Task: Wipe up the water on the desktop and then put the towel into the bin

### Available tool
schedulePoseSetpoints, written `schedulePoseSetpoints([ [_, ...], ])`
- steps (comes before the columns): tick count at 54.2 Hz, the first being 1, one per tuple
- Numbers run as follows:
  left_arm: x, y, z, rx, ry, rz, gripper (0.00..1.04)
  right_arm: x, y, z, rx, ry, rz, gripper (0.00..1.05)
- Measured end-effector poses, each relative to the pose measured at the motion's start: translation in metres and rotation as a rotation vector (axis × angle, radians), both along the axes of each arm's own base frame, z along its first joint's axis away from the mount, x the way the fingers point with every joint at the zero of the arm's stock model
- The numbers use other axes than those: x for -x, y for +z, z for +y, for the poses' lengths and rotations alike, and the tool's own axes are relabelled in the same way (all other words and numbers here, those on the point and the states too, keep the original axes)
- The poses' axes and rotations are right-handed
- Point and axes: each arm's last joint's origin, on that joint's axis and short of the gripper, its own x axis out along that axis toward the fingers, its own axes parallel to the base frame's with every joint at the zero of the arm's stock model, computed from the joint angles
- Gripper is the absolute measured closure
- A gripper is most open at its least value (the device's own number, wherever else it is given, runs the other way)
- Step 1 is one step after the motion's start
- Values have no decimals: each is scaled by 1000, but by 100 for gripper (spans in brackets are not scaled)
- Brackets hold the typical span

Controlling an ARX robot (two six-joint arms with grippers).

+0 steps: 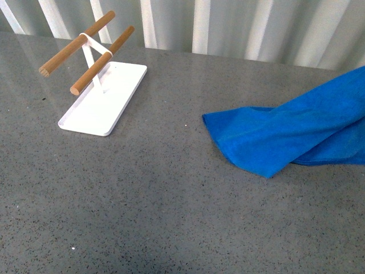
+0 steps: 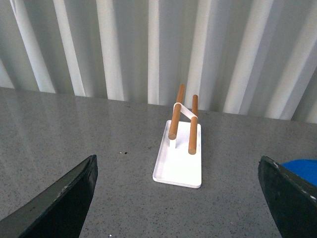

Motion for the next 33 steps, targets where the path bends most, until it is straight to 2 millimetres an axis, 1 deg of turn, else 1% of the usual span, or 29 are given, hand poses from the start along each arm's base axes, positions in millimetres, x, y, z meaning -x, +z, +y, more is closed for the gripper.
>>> schedulePoseSetpoints([
  [3, 0, 0, 0, 0, 0, 0, 7, -3, 18, -2, 0, -7, -38, 102],
  [4, 0, 0, 0, 0, 0, 0, 7, -3, 19, -2, 0, -7, -41, 102],
  [8, 0, 0, 0, 0, 0, 0, 7, -5, 45, -5, 2, -12, -98, 102],
  [10, 0, 0, 0, 0, 0, 0, 7, -6, 55, -6, 3, -14, -117, 102],
  [12, 0, 0, 0, 0, 0, 0, 7, -6, 71, -9, 8, -17, -154, 102],
  [13, 0, 0, 0, 0, 0, 0, 7, -6, 75, -9, 9, -19, -164, 102],
  [16, 0, 0, 0, 0, 0, 0, 7, -5, 97, -16, 13, -31, -209, 102],
  [17, 0, 0, 0, 0, 0, 0, 7, -4, 101, -17, 13, -33, -216, 102],
  [19, 0, 0, 0, 0, 0, 0, 7, -2, 115, -22, 18, -48, -246, 102],
  [20, 0, 0, 0, 0, 0, 0, 7, -2, 116, -23, 19, -50, -250, 102],
  [22, 0, 0, 0, 0, 0, 0, 7, 1, 131, -30, 23, -67, -284, 102],
  [23, 0, 0, 0, 0, 0, 0, 7, 2, 134, -32, 22, -70, -290, 102],
  [26, 0, 0, 0, 0, 0, 0, 7, 8, 153, -44, 23, -98, -329, 102],
  [27, 0, 0, 0, 0, 0, 0, 7, 9, 155, -45, 22, -102, -333, 102],
  [30, 0, 0, 0, 0, 0, 0, 7, 16, 175, -61, 15, -137, -377, 102],
  [32, 0, 0, 0, 0, 0, 0, 7, 20, 182, -68, 13, -153, -393, 102],
  [33, 0, 0, 0, 0, 0, 0, 7, 23, 189, -74, 13, -170, -409, 102],
])
